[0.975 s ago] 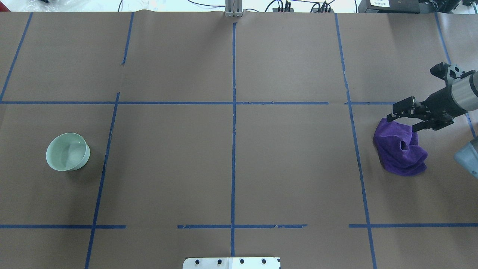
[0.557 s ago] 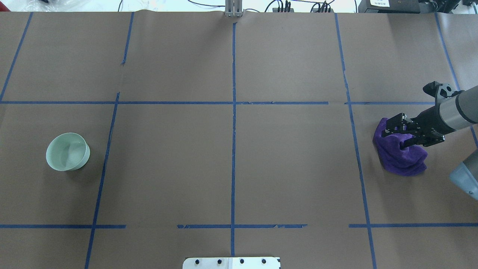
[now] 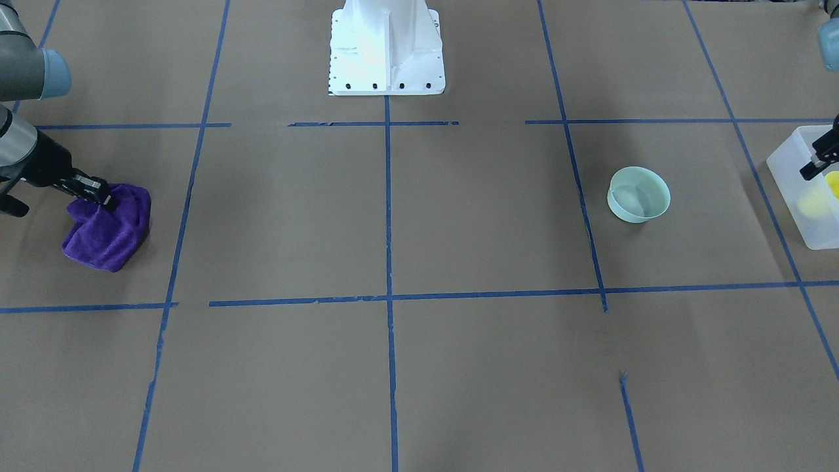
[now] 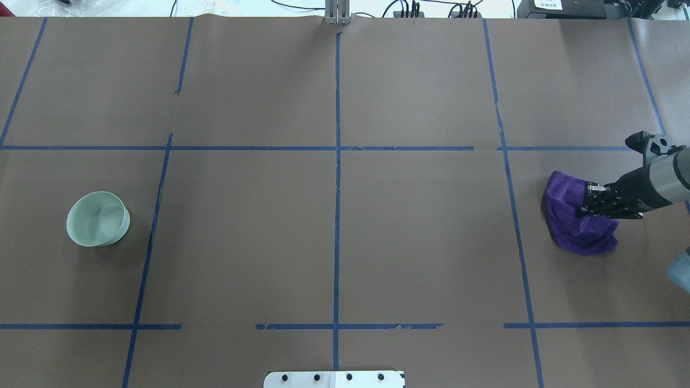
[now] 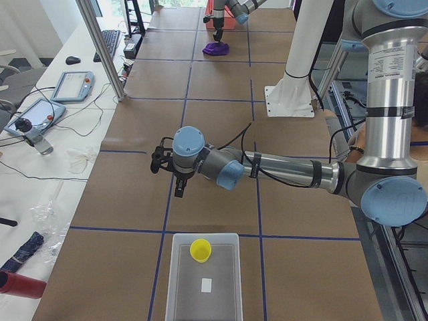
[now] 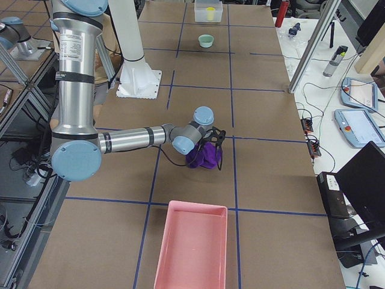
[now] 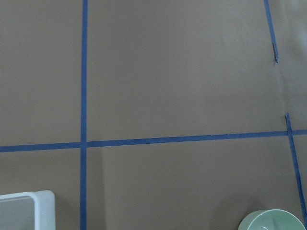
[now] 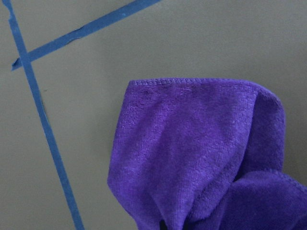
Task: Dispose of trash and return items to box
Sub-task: 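Carry the cloth into the pink bin while the left gripper nears the bowl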
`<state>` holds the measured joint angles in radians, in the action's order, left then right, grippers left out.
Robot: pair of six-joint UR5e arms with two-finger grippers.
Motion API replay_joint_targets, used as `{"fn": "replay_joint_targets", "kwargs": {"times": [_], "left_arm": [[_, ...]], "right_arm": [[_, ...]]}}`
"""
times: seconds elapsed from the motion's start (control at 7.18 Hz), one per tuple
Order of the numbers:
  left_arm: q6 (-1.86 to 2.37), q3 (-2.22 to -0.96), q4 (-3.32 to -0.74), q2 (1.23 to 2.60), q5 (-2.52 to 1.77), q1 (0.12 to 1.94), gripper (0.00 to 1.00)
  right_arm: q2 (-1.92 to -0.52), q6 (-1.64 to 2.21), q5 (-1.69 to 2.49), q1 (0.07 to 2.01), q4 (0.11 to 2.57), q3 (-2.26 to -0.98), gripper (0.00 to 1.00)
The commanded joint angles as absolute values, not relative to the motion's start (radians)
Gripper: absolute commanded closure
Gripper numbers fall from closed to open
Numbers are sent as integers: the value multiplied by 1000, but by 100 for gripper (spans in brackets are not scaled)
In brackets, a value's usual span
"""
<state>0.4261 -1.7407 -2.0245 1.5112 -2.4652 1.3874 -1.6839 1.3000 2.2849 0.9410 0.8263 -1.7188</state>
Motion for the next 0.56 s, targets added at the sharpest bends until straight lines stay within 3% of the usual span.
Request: {"fn": "replay_joint_targets", "kwargs": {"times": [0.0, 0.28, 0.42], "left_arm": [[730, -1741, -2226, 1511, -2456, 1226, 0], [801, -1738, -2287, 1503, -2454, 1169, 0], [816, -1735, -2286, 1503, -2451, 1163, 0]], "right_arm": [[-1709, 1273, 2404, 1173, 814, -1775, 100], [-1730, 1015, 2537, 1481, 907, -1761, 100], [-1729, 782, 2534, 1577, 1074, -1761, 100]]}}
